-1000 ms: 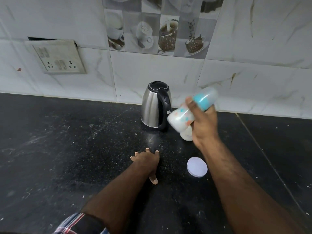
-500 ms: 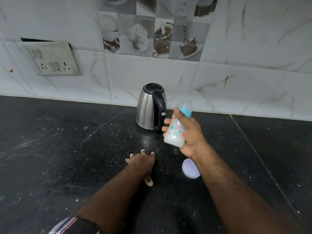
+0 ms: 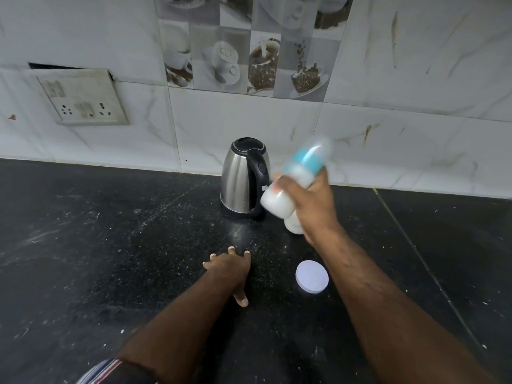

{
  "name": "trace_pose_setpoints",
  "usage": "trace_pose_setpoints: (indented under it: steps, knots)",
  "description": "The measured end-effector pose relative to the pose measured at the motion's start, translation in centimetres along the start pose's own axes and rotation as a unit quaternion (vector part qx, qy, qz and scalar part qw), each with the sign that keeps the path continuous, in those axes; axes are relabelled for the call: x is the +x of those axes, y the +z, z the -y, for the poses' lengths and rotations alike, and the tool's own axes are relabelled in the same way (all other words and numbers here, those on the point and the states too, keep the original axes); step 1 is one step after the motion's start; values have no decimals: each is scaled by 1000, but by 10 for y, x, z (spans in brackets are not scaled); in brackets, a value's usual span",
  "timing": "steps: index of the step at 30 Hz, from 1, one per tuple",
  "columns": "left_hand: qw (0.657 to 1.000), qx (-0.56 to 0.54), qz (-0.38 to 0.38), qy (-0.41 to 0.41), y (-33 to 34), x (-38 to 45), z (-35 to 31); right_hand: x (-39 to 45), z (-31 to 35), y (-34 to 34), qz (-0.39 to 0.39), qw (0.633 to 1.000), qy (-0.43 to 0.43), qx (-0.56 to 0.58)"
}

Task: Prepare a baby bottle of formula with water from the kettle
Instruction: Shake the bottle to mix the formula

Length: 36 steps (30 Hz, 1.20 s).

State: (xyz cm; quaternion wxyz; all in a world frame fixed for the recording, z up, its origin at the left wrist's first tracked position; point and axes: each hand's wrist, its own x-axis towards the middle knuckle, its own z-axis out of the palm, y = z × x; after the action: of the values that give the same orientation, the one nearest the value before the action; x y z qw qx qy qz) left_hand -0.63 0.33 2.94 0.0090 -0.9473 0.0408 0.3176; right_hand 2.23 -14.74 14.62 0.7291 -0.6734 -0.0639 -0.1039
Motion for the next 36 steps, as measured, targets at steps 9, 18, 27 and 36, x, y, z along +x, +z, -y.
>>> trace_pose_setpoints:
  steps: [9, 18, 27, 36]
  knots:
    - [1000, -6, 5, -2, -2, -2, 0, -8, -5, 4, 27, 998, 35, -35]
    - [1000, -8, 12, 1, -7, -11, -2, -25, -22, 8, 114, 979, 83, -144]
    - [1000, -6, 15, -1, -6, -8, -2, -20, -10, 7, 70, 989, 64, -112]
    - [1000, -6, 15, 0, -6, -7, -2, -27, -12, 7, 71, 988, 48, -128]
